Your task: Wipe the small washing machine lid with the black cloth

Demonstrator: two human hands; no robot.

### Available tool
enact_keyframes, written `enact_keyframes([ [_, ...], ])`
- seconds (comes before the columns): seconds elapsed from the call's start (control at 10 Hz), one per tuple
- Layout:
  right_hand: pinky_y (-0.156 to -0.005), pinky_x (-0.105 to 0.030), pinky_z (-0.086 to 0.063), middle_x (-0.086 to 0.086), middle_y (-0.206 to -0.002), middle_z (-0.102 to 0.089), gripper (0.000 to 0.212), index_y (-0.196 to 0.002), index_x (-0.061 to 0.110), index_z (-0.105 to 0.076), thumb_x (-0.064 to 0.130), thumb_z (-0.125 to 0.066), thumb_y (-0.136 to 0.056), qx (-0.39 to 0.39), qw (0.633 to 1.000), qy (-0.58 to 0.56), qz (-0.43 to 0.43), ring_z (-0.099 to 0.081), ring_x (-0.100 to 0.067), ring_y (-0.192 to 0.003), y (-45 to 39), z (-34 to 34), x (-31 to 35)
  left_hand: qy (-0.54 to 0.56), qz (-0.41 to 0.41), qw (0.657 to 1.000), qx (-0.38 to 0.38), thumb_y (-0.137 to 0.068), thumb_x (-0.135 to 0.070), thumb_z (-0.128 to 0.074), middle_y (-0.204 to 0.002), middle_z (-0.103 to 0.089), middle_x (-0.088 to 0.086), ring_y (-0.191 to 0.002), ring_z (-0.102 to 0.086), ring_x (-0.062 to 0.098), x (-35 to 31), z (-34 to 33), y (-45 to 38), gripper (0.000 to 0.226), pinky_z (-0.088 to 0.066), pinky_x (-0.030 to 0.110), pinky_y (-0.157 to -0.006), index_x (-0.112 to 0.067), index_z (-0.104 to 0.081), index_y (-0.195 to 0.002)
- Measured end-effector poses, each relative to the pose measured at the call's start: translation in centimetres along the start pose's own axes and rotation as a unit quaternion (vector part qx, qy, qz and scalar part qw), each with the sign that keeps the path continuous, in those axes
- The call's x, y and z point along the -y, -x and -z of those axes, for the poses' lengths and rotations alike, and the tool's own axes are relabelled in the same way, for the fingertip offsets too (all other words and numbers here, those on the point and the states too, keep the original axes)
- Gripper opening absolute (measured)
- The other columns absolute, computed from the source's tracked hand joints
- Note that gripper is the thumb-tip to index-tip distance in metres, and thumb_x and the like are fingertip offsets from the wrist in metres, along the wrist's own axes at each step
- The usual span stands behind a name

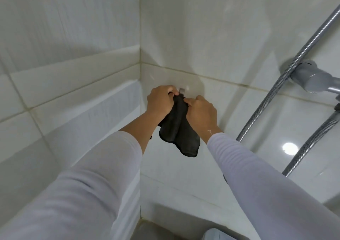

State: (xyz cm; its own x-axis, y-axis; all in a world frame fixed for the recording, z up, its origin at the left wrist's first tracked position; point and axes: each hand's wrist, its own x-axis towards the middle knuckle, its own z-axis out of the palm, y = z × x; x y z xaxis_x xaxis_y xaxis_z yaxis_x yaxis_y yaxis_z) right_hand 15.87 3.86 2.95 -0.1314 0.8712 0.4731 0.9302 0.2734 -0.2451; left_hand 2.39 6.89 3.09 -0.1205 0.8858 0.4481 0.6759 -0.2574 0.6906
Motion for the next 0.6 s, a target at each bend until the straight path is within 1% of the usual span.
enact_keyframes([
  [0.1, -0.066, -0.030, -0.037, -0.013, -0.098, -0.057, 0.038, -0.123, 0.028, -0.059, 0.016, -0.037, -0.093, 0.007, 1.000, -0.009, -0.015, -0.054, -0.032, -0.078, 0.0, -0.5, 0.2, 0.032, 0.031, 0.999, 0.000, -0.094, -0.008, -0.046, -0.102, -0.074, 0.001, -0.096, -0.066, 0.019, 0.3, -0.5, 0.4, 0.029, -0.051, 0.035, -0.094, -0.017, -0.073, -0.095],
  [0.2, -0.070, -0.030, -0.038, -0.011, -0.102, -0.058, 0.039, -0.126, 0.030, -0.054, 0.017, -0.036, -0.094, 0.019, 0.998, -0.042, -0.035, -0.056, -0.031, -0.089, 0.4, -0.9, 0.4, 0.096, 0.086, 0.991, 0.017, -0.094, -0.008, -0.048, -0.102, -0.072, -0.002, -0.093, -0.064, 0.015, 0.2, -1.0, 1.4, 0.027, -0.047, 0.021, -0.087, -0.016, -0.072, -0.103],
  [0.3, -0.068, -0.029, -0.038, -0.010, -0.093, -0.056, 0.035, -0.117, 0.026, -0.062, 0.017, -0.038, -0.093, 0.043, 0.992, -0.099, -0.064, -0.048, -0.026, -0.079, 0.9, -1.9, 0.3, 0.181, 0.150, 0.972, 0.023, -0.094, -0.012, -0.049, -0.097, -0.068, -0.004, -0.088, -0.062, 0.013, 0.1, -1.3, 2.7, 0.027, -0.046, 0.020, -0.083, -0.021, -0.069, -0.109],
  [0.4, -0.062, -0.026, -0.035, -0.008, -0.081, -0.053, 0.026, -0.091, 0.012, -0.068, 0.016, -0.043, -0.089, 0.088, 0.986, -0.134, -0.046, -0.050, -0.025, -0.073, 2.7, -3.8, -0.3, 0.225, 0.159, 0.961, 0.012, -0.095, -0.013, -0.046, -0.108, -0.069, -0.003, -0.094, -0.063, 0.016, 0.6, -2.3, 5.1, 0.031, -0.049, 0.026, -0.086, -0.025, -0.065, -0.116],
  [0.5, -0.063, -0.022, -0.038, -0.007, -0.087, -0.057, 0.025, -0.101, 0.016, -0.067, 0.022, -0.044, -0.091, 0.119, 0.975, -0.183, -0.041, -0.056, -0.024, -0.076, 4.6, -4.6, -1.4, 0.195, 0.165, 0.966, -0.021, -0.097, -0.017, -0.043, -0.111, -0.068, -0.005, -0.094, -0.059, 0.011, 1.2, -3.3, 7.1, 0.030, -0.040, 0.020, -0.081, -0.024, -0.064, -0.117],
  [0.6, -0.083, -0.017, -0.039, -0.003, -0.118, -0.053, 0.029, -0.117, 0.018, -0.063, 0.019, -0.050, -0.091, 0.138, 0.969, -0.200, -0.050, -0.058, -0.019, -0.101, 10.0, -5.9, -3.3, 0.140, 0.201, 0.966, -0.079, -0.095, -0.016, -0.047, -0.115, -0.065, -0.001, -0.102, -0.059, 0.013, 3.8, -4.9, 12.1, 0.027, -0.036, 0.018, -0.084, -0.019, -0.062, -0.117],
])
